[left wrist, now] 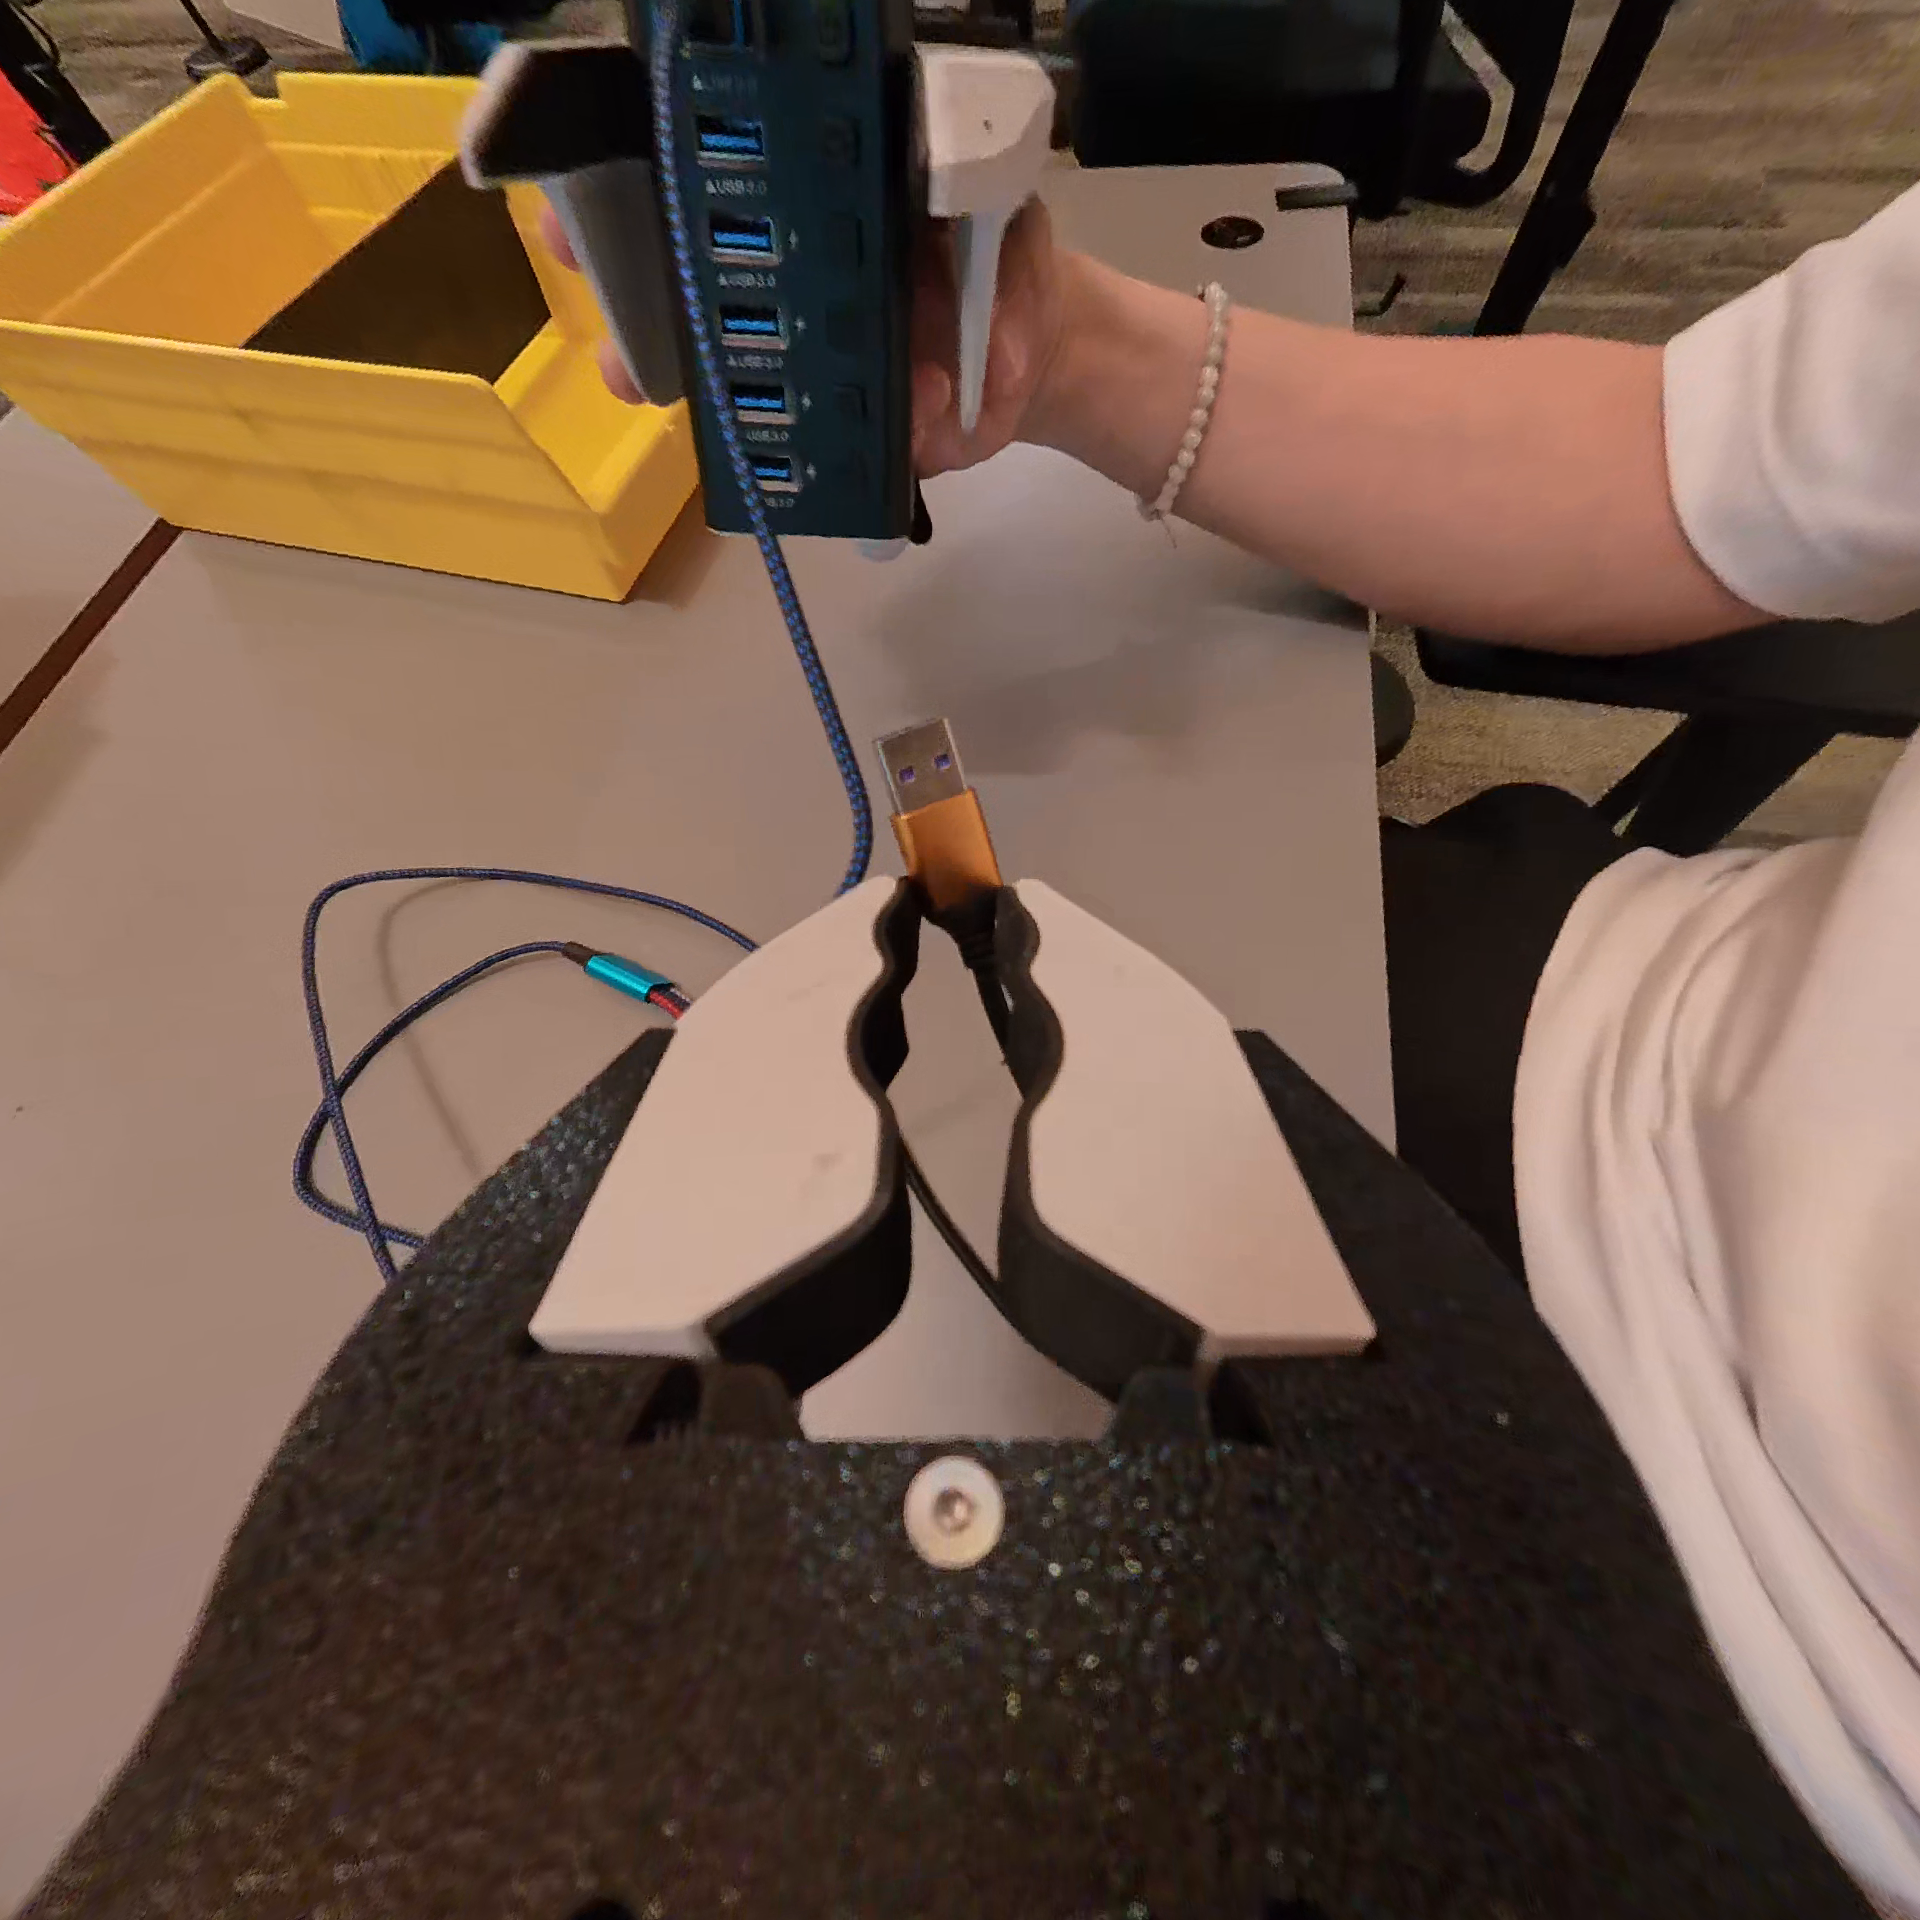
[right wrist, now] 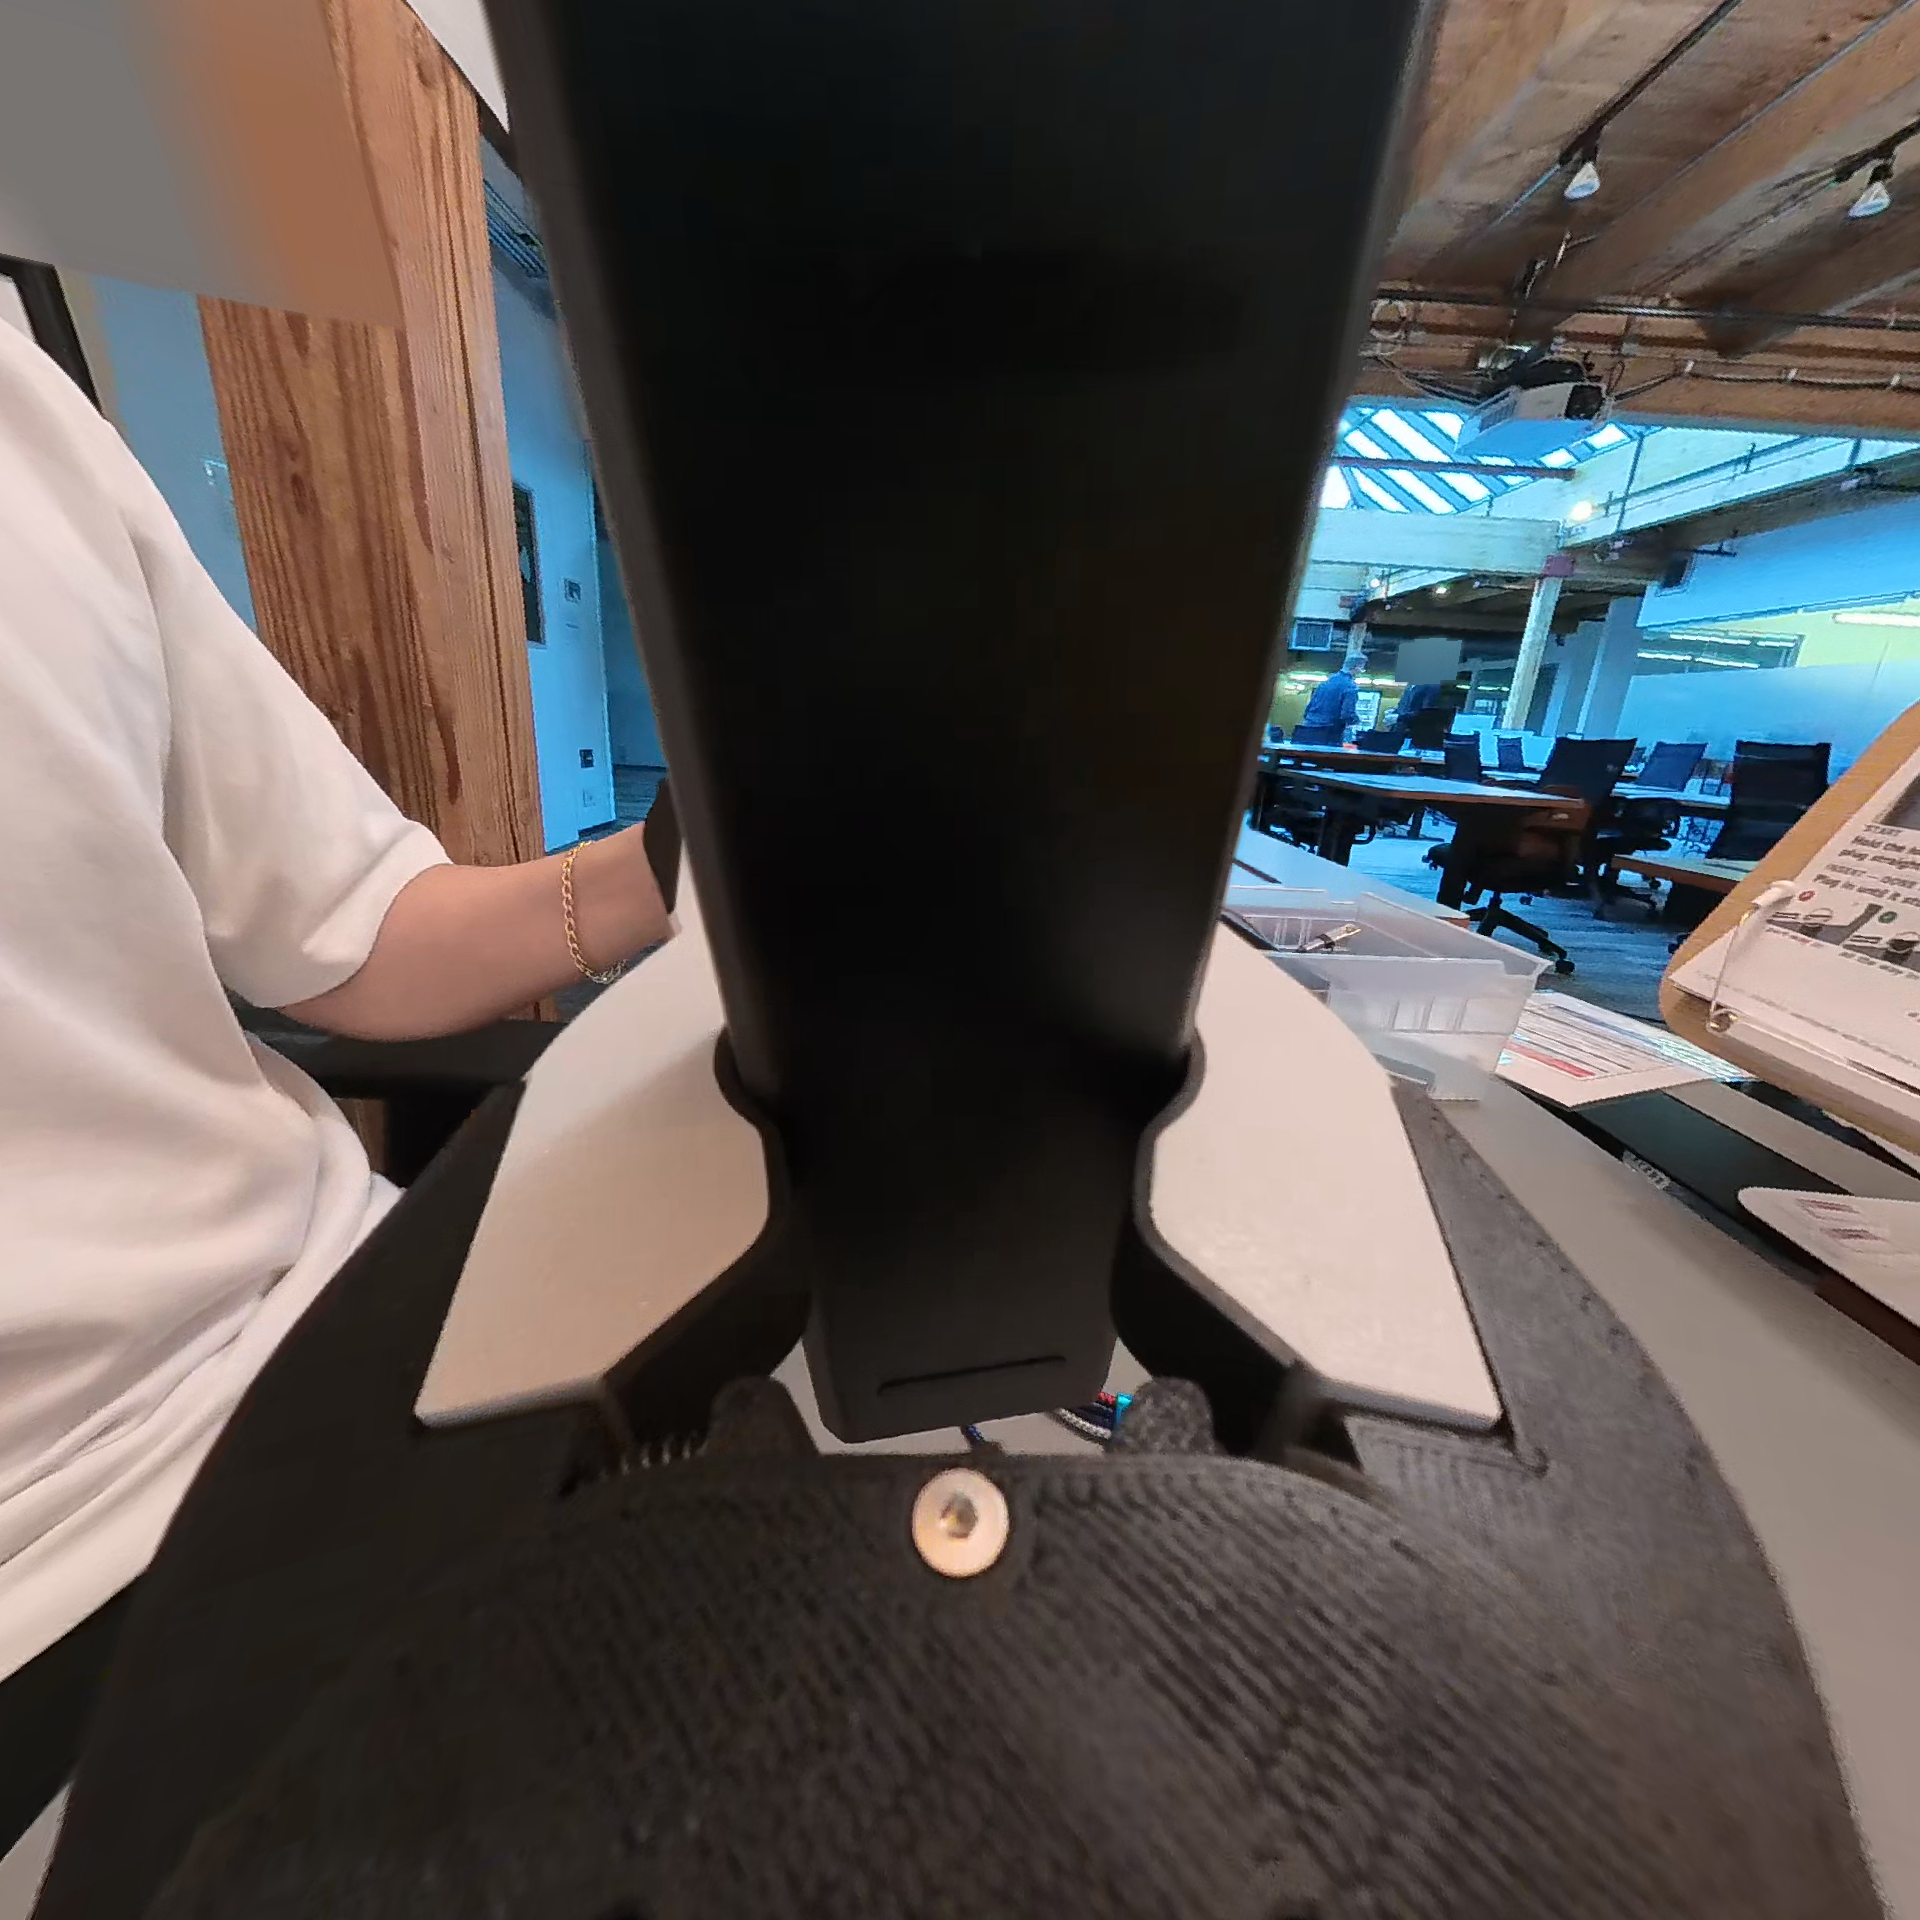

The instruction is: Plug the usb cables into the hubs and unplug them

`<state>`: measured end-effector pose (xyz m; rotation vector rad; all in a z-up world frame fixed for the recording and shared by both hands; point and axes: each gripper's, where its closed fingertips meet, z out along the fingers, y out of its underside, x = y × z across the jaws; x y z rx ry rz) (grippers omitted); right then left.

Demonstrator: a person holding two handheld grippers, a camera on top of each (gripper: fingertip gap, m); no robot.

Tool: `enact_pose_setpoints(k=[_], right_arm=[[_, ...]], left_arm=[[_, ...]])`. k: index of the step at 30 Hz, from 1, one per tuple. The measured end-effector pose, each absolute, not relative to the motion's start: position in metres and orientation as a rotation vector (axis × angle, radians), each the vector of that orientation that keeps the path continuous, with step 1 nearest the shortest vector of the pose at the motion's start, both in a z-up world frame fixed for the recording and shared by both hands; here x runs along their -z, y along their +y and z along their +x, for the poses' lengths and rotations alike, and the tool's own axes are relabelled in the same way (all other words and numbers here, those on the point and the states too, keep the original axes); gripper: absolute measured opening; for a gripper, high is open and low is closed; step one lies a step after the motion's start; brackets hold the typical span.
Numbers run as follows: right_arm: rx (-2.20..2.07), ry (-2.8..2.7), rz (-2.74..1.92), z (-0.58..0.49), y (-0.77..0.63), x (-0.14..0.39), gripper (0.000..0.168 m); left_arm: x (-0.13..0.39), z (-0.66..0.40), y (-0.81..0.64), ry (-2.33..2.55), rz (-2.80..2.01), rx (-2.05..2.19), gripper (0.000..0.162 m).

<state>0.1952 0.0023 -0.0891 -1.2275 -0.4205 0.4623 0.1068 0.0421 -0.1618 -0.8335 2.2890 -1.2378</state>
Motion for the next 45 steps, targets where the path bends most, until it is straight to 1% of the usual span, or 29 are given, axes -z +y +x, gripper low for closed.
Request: enact_pose_setpoints(k=[7,12,17,23,37,45], right_arm=[[-0.380,-0.436,-1.320,0.193,0.013,0.098,0.074],[-0.337,-0.484,-1.396,0.183,0.023,0.108,0.073],[-0.270,-0.529,-1.480,0.177,0.032,0.118,0.073],[-0.235,-0.571,-1.515,0.170,0.036,0.122,0.073],[-0.323,-0.621,-1.567,0.160,0.034,0.136,0.073],[-0.315,-0.635,-1.584,0.158,0.038,0.141,0.073]], left_arm=[[0.128,0.108,0.048,2.191,-0.936,1.381,0.013],[0.119,0.112,0.058,2.360,-1.027,1.191,0.013],[0.107,0.124,0.051,2.529,-0.997,1.081,0.013],[0.110,0.143,0.044,2.656,-1.029,0.961,0.013],[0.127,0.156,0.029,2.975,-0.958,0.595,0.013],[0.130,0.159,0.028,3.000,-1.025,0.566,0.013]])
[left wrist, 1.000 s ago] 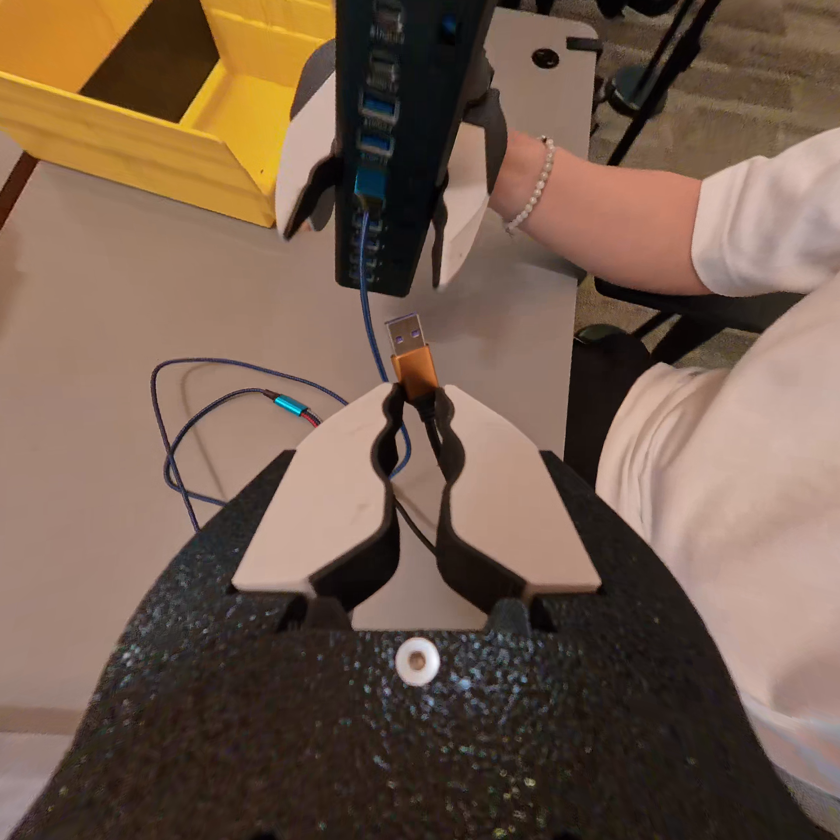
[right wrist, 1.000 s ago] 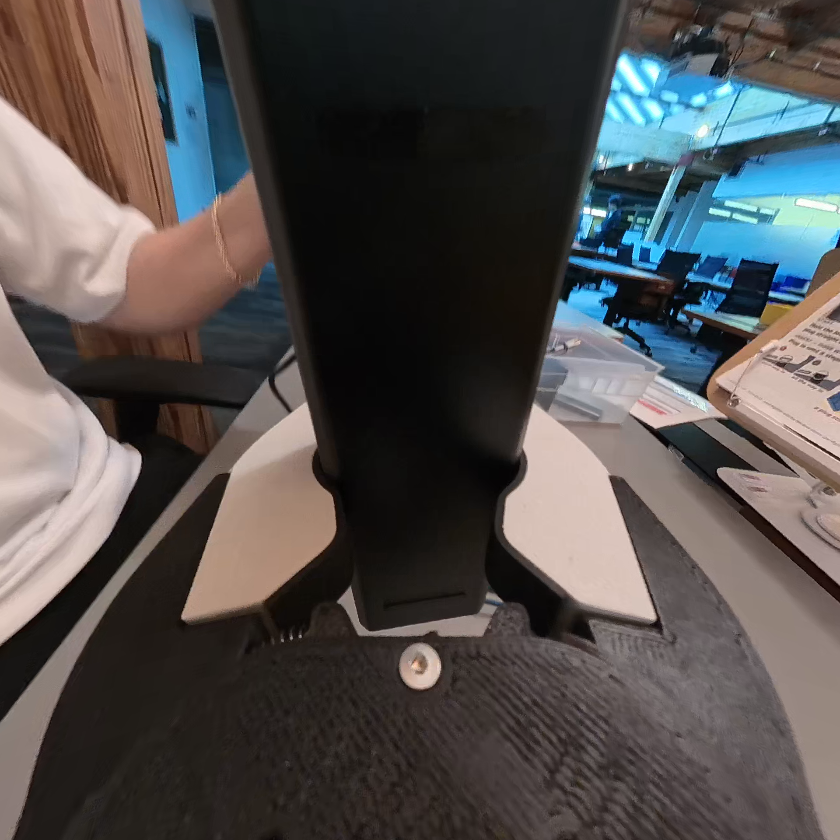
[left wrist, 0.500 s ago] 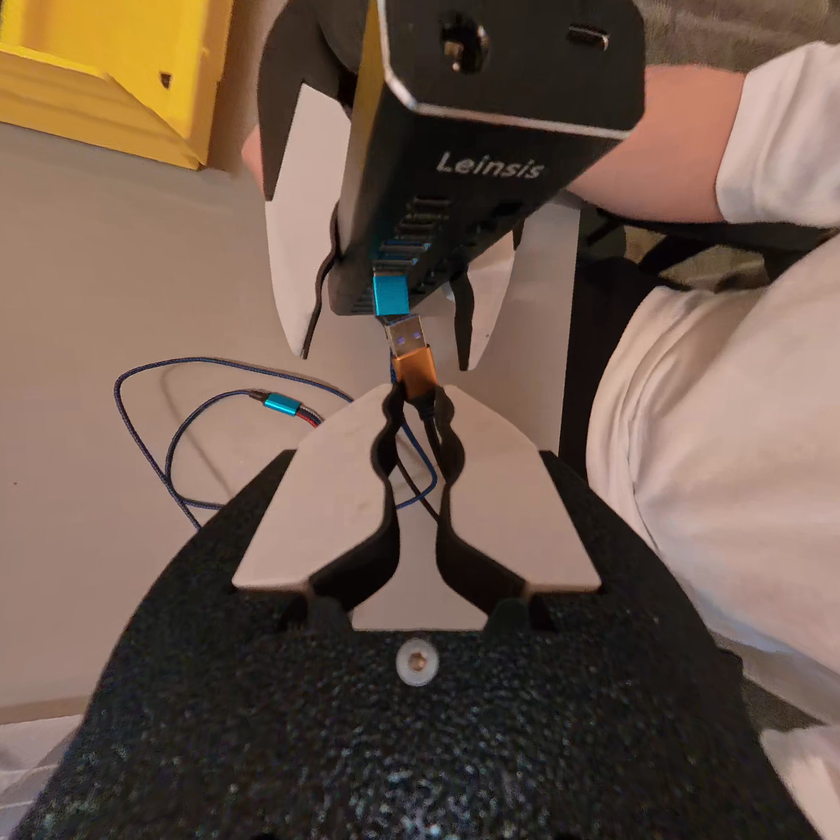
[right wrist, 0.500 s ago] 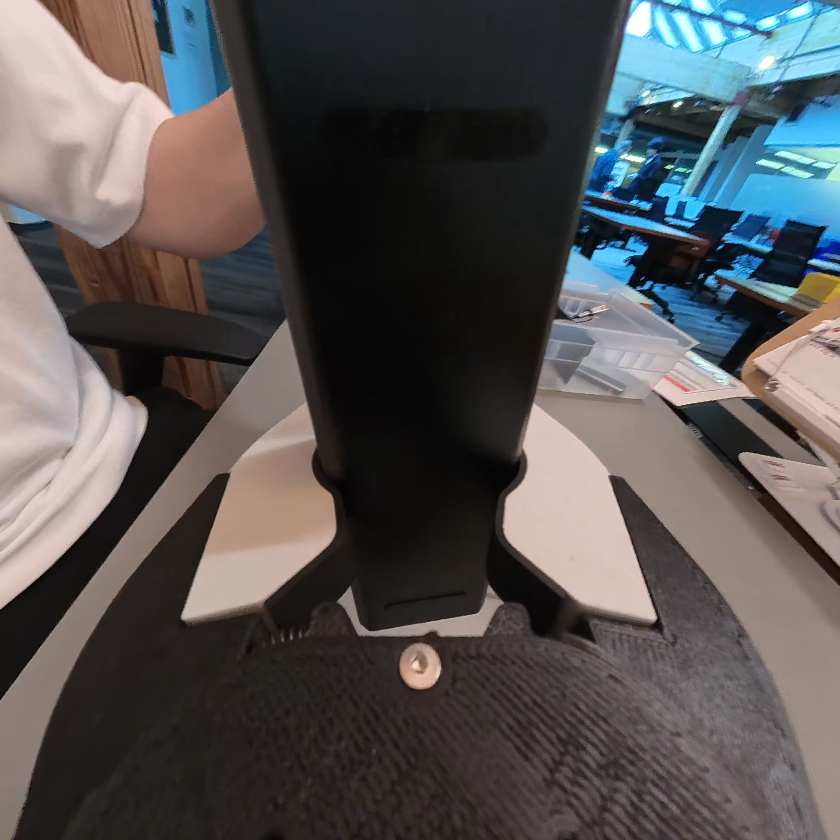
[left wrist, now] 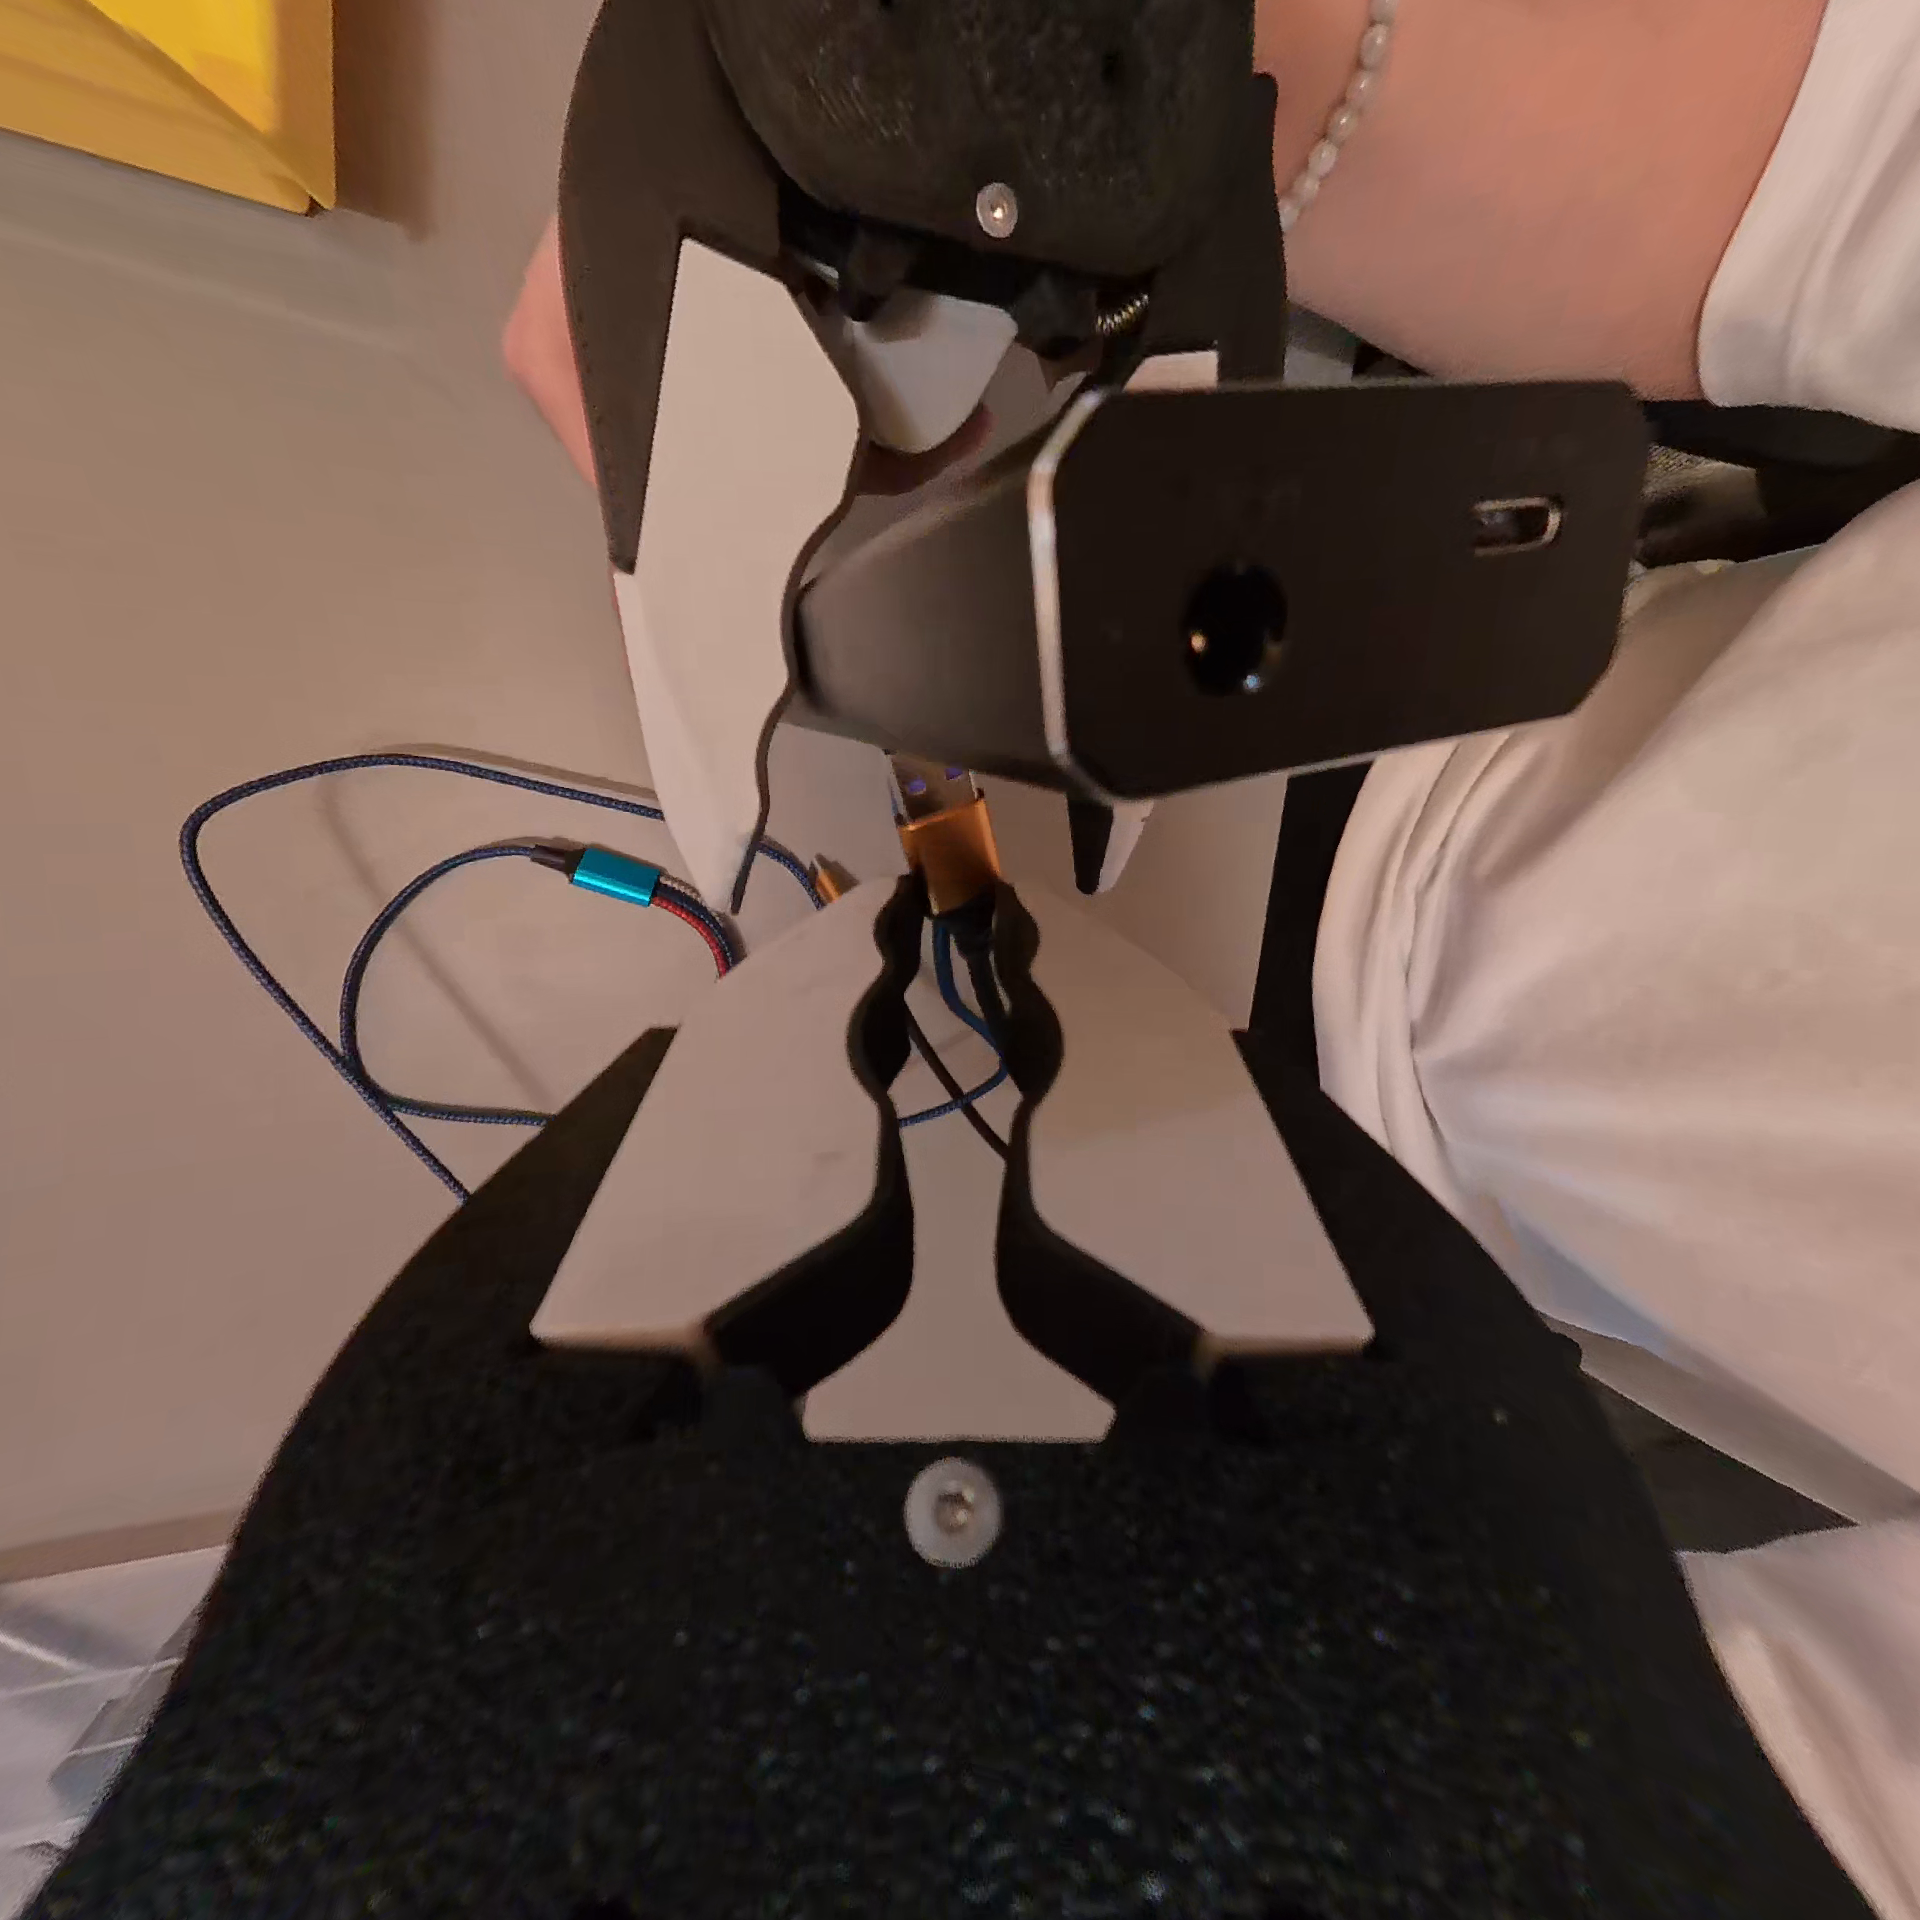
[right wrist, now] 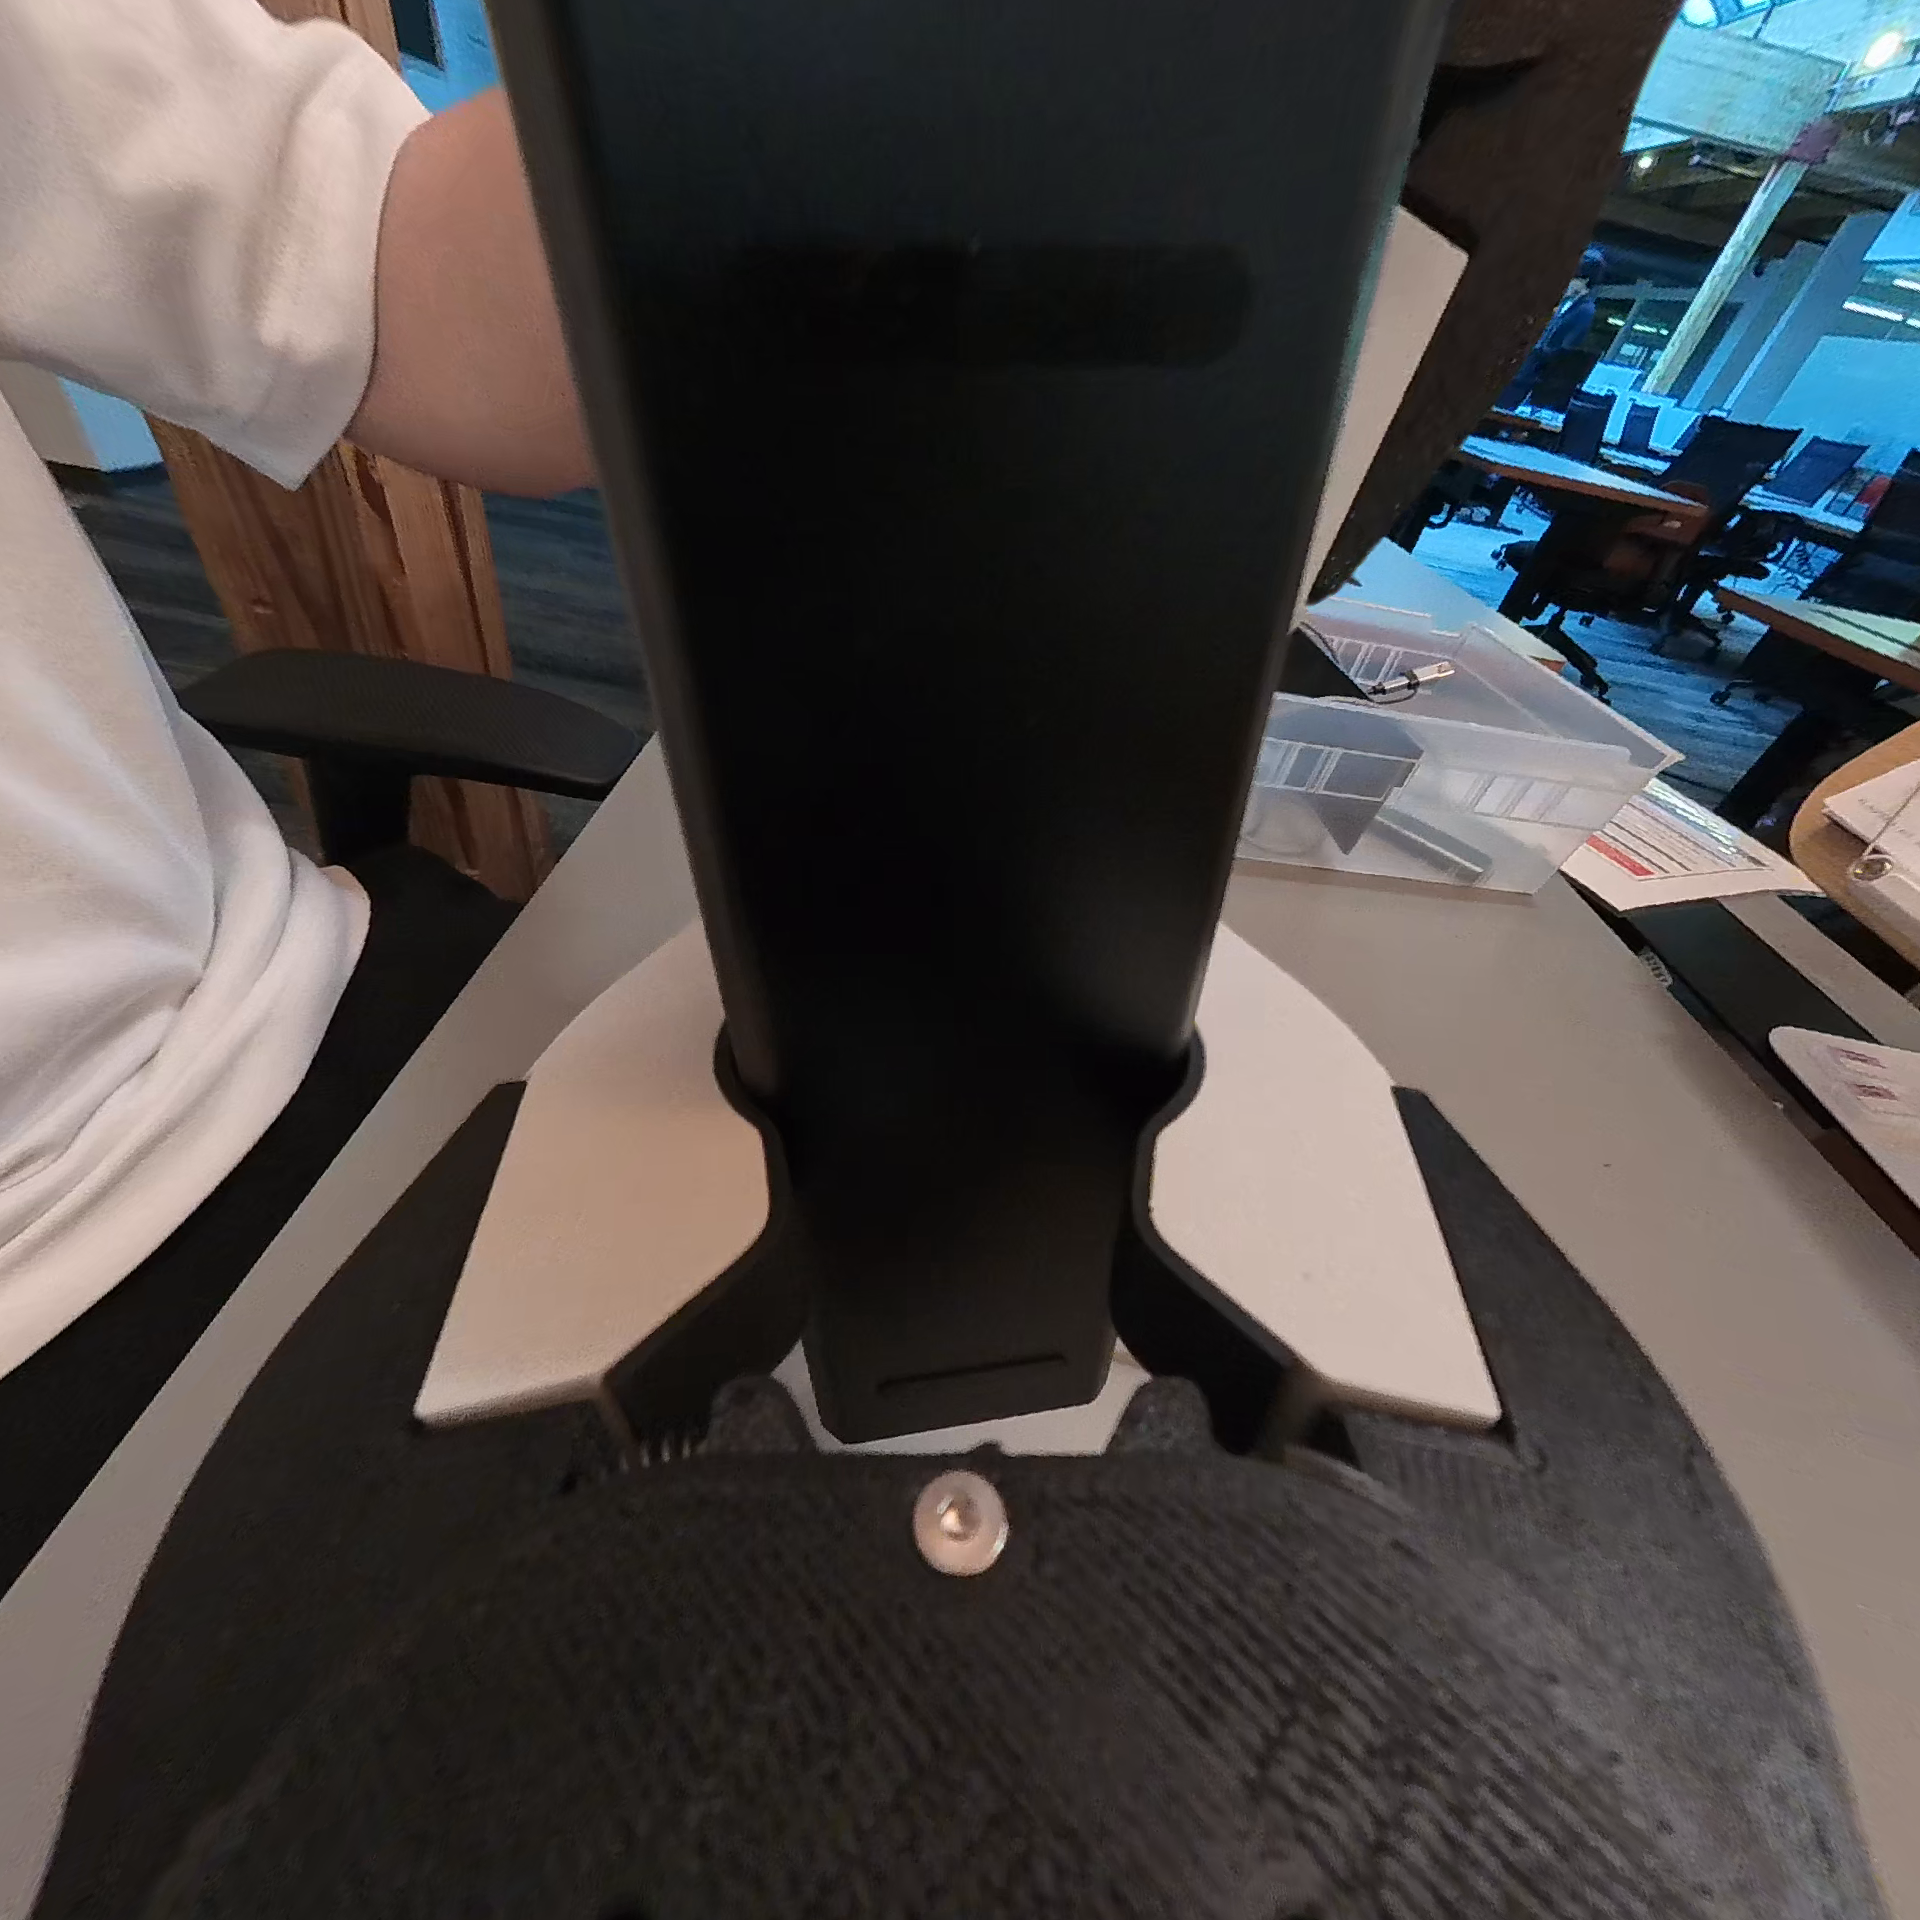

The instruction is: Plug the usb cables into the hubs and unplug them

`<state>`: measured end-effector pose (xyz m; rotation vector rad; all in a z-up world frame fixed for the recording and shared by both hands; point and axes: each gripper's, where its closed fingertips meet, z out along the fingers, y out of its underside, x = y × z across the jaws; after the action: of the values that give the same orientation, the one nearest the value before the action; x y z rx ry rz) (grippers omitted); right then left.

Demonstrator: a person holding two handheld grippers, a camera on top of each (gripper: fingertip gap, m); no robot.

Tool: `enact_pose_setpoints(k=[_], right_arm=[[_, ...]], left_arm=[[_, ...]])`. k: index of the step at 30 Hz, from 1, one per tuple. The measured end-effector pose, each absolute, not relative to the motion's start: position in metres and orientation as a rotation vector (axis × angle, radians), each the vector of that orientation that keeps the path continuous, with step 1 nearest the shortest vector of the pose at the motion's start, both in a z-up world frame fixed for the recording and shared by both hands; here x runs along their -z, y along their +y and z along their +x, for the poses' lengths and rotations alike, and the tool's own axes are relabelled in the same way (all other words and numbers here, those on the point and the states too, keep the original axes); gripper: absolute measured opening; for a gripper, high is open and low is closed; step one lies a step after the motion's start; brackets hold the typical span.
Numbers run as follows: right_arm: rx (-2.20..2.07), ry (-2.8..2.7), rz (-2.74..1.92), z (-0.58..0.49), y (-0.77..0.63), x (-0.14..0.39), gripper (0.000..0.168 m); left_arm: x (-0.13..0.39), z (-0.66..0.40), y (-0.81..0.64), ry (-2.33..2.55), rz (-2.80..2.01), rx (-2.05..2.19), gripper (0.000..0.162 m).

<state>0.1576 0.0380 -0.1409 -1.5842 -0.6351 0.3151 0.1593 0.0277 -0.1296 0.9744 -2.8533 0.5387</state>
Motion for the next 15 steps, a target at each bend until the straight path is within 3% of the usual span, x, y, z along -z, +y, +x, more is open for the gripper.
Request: enact_pose_setpoints(k=[6,12,15], right_arm=[[-0.301,-0.626,-1.597,0.159,0.041,0.144,0.073],[-0.178,-0.521,-1.660,0.198,0.034,0.153,0.073],[-0.130,-0.424,-1.689,0.228,0.026,0.162,0.073]], left_arm=[[0.133,0.161,0.030,-2.889,0.975,-0.550,0.013],[0.129,0.160,0.039,-2.968,1.039,-0.866,0.013],[0.159,0.140,0.042,-2.960,0.942,-0.864,0.013]])
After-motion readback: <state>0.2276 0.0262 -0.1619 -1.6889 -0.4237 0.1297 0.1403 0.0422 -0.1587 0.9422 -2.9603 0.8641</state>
